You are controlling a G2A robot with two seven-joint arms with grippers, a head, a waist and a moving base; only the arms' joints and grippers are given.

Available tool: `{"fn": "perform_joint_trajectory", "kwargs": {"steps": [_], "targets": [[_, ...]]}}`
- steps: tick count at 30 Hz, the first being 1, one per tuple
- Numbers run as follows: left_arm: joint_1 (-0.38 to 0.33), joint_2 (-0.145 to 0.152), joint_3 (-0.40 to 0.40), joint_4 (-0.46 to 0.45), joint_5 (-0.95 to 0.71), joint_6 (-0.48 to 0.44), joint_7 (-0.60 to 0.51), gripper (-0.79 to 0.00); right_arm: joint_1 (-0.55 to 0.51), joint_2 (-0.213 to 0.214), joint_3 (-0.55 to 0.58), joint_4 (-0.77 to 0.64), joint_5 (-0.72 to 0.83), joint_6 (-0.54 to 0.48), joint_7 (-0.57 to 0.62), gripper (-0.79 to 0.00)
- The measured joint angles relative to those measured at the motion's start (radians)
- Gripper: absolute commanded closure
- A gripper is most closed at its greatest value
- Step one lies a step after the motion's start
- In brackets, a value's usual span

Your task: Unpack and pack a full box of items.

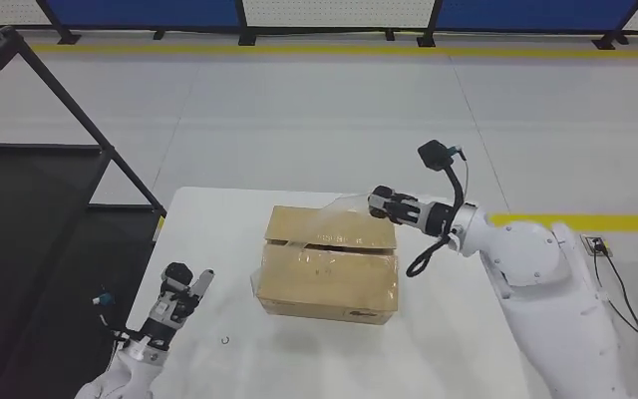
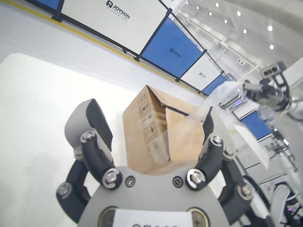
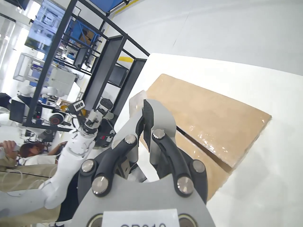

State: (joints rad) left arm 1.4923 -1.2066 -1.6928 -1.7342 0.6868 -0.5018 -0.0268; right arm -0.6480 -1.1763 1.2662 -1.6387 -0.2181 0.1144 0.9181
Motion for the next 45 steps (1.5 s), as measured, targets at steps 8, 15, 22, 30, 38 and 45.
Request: {"fn": "perform_joint_trajectory", "kwargs": {"steps": [8, 15, 22, 30, 38, 45], "targets": [[0.017, -0.001, 0.065, 0.038, 0.332, -0.03, 0.179, -0.785, 0.022, -0.005, 0.018, 0.055, 0.095, 0.062, -0.07, 0.0], [-0.005, -0.005, 0.148, 0.031, 0.53, 0.01, 0.294, -0.785, 0.012, -0.002, 0.042, 0.08, 0.146, 0.083, -0.095, 0.0], [-0.024, -0.011, 0.219, 0.049, 0.606, 0.054, 0.332, -0.785, -0.008, 0.001, 0.055, 0.083, 0.175, 0.048, -0.127, 0.0], [-0.025, -0.015, 0.283, 0.051, 0.673, 0.06, 0.399, -0.785, -0.044, 0.003, 0.084, 0.04, 0.244, -0.085, -0.184, 0.0], [-0.032, -0.025, 0.294, -0.006, 0.437, 0.047, 0.4, -0.785, -0.103, 0.009, 0.128, -0.064, 0.279, -0.222, -0.244, 0.0], [-0.06, -0.04, 0.326, -0.011, 0.023, 0.023, 0.245, -0.785, -0.118, 0.012, 0.137, -0.168, 0.271, -0.271, -0.284, 0.0]]}}
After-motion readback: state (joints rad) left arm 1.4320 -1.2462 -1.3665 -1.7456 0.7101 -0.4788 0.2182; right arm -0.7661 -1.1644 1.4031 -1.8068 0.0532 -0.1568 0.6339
